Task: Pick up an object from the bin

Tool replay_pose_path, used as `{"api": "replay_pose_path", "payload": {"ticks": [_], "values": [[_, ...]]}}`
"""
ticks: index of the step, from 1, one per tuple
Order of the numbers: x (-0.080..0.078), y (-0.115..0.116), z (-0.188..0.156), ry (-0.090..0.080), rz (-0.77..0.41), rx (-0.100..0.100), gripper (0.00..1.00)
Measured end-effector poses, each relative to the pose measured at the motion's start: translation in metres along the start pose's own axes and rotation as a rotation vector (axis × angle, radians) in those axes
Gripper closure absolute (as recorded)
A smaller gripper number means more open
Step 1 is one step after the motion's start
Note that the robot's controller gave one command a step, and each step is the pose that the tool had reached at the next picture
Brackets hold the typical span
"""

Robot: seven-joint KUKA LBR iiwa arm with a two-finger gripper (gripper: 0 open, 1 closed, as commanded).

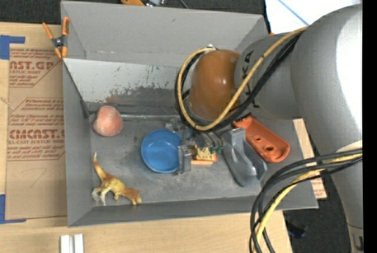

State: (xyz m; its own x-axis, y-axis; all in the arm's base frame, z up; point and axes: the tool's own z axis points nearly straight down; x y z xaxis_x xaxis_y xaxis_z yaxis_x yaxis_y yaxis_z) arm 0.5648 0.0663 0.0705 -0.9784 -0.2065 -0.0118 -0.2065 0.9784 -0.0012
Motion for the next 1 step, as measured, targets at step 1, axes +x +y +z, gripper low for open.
{"api": "replay_pose_path", "payload": {"ticks": [1], "values": [[0.0, 0.0, 0.0, 0.0, 0.0, 0.0, 1.0]]}}
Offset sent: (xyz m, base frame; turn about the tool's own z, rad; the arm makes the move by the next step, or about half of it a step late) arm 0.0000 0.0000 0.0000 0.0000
